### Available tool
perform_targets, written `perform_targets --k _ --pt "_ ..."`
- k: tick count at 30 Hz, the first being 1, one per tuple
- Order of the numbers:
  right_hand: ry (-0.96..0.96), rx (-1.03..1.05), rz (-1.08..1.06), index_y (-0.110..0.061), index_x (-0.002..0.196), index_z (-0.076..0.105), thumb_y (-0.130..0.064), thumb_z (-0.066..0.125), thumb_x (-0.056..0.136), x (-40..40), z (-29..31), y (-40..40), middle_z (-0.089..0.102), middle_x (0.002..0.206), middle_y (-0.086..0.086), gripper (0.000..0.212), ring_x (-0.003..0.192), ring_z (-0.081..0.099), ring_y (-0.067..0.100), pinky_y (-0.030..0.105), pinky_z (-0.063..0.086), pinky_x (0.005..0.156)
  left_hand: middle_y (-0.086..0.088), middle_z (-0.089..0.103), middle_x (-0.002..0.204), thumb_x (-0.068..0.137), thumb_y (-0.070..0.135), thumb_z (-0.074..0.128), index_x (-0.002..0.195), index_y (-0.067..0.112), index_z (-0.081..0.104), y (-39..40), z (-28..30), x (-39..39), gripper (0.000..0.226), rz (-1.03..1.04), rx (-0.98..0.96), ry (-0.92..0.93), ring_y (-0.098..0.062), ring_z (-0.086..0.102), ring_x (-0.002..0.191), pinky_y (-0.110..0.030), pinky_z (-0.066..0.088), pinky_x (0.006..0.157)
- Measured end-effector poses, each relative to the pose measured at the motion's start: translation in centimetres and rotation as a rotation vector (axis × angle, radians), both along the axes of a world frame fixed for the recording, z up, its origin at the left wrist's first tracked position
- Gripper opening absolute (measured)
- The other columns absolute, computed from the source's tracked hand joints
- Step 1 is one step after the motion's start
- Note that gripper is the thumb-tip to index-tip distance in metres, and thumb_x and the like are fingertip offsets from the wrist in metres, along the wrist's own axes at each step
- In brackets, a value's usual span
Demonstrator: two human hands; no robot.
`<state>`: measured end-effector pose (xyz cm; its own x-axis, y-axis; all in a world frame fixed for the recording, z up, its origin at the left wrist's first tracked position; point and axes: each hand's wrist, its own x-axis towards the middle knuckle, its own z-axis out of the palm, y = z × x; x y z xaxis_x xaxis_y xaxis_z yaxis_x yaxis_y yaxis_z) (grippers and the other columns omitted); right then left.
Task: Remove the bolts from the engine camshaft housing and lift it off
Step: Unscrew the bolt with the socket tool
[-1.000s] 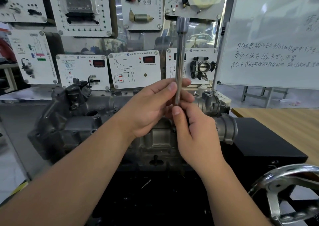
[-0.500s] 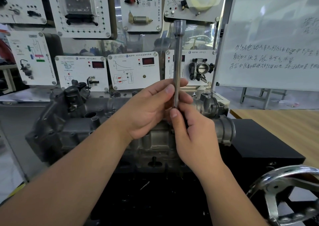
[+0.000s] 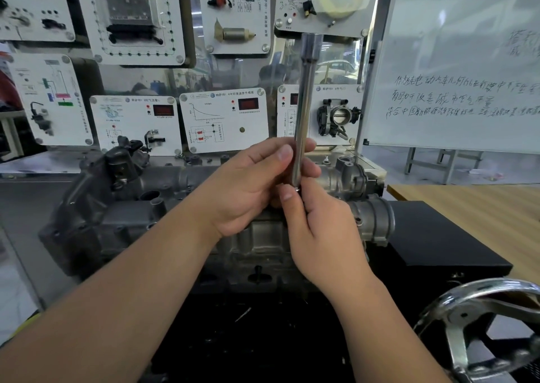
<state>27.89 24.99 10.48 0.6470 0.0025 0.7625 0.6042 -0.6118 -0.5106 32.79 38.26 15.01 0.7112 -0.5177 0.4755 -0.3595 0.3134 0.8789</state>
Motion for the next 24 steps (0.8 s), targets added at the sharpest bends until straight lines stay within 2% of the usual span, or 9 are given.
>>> perform_targets --k 2,4,7,9,13,16,18,21,24 --pt "-0.004 0.007 0.016 -0.017 0.094 0.056 -0.037 0.04 0.103 0.1 -0.04 -0.1 0.045 0.063 -0.019 0.027 0.06 0.049 0.011 0.029 0.032 0.056 0.005 0.075 0.088 0.096 0.026 0.049 0.1 0.033 0.08 -0.11 -0.01 0.08 0.031 0.005 -0.002 0.013 -0.028 0.055 0.104 -0.051 0.034 0.1" --pt "-0.018 0.015 0.004 -0.011 0.11 0.062 -0.041 0.039 0.101 0.19 -0.01 0.04 0.045 0.066 -0.022 0.039 0.063 0.049 0.008 0.022 0.032 0.056 0.005 0.074 0.085 0.094 0.025 0.052 0.094 0.033 0.08 -0.24 -0.06 0.07 0.029 0.02 0.002 0.014 -0.022 0.058 0.096 -0.046 0.04 0.098" --pt "-0.036 0.098 -0.008 -0.016 0.127 0.061 -0.039 0.056 0.1 0.28 -0.18 0.1 0.059 0.087 -0.023 0.036 0.087 0.059 0.006 0.011 0.039 0.065 0.003 0.073 0.083 0.091 0.021 0.056 0.084 0.03 0.079 -0.22 -0.11 0.05 0.026 0.027 -0.026 0.021 -0.011 0.066 0.086 -0.032 0.052 0.09" --pt "-0.053 0.173 0.003 -0.017 0.126 0.062 -0.034 0.066 0.096 0.24 -0.34 0.13 0.062 0.095 -0.021 0.035 0.099 0.06 0.003 0.005 0.042 0.075 0.003 0.073 0.081 0.091 0.017 0.057 0.081 0.028 0.078 -0.2 -0.1 0.01 0.026 0.008 -0.047 0.016 -0.01 0.068 0.085 -0.028 0.056 0.086" --pt "-0.105 0.082 -0.013 -0.016 0.113 0.067 -0.031 0.056 0.097 0.03 -0.18 0.24 0.057 0.072 -0.018 0.024 0.077 0.059 0.01 0.008 0.041 0.062 0.002 0.075 0.089 0.093 0.022 0.057 0.091 0.031 0.079 -0.02 0.06 0.01 0.023 0.002 -0.053 0.01 -0.012 0.068 0.091 -0.035 0.049 0.089" --pt "-0.064 0.021 0.004 -0.017 0.116 0.064 -0.034 0.044 0.099 0.12 -0.02 0.09 0.049 0.063 -0.018 0.031 0.063 0.053 0.007 0.013 0.037 0.056 0.002 0.075 0.096 0.098 0.03 0.051 0.108 0.035 0.077 -0.03 0.25 -0.11 0.028 -0.044 -0.02 0.026 -0.014 0.066 0.099 -0.035 0.048 0.09" --pt "-0.047 0.028 0.016 -0.016 0.123 0.062 -0.036 0.041 0.099 0.17 -0.01 0.1 0.053 0.065 -0.017 0.038 0.06 0.053 0.007 0.016 0.034 0.055 0.004 0.073 0.088 0.099 0.027 0.049 0.102 0.035 0.078 -0.13 0.26 -0.07 0.03 -0.042 -0.011 0.037 -0.015 0.066 0.102 -0.028 0.05 0.081" --pt "-0.057 0.047 0.027 -0.017 0.14 0.055 -0.039 0.043 0.099 0.01 -0.06 0.36 0.066 0.078 -0.005 0.048 0.068 0.06 0.014 0.023 0.038 0.06 0.006 0.071 0.081 0.096 0.027 0.051 0.09 0.033 0.079 -0.19 0.17 0.03 0.029 -0.02 -0.013 0.042 -0.015 0.064 0.097 -0.034 0.047 0.088" --pt "-0.077 0.124 0.006 -0.014 0.128 0.061 -0.042 0.058 0.096 0.12 -0.24 0.34 0.067 0.093 -0.013 0.043 0.095 0.061 0.01 0.014 0.042 0.064 0.006 0.072 0.079 0.092 0.021 0.056 0.083 0.03 0.078 -0.09 0.09 -0.04 0.025 -0.015 -0.045 0.036 -0.011 0.066 0.091 -0.035 0.05 0.093"
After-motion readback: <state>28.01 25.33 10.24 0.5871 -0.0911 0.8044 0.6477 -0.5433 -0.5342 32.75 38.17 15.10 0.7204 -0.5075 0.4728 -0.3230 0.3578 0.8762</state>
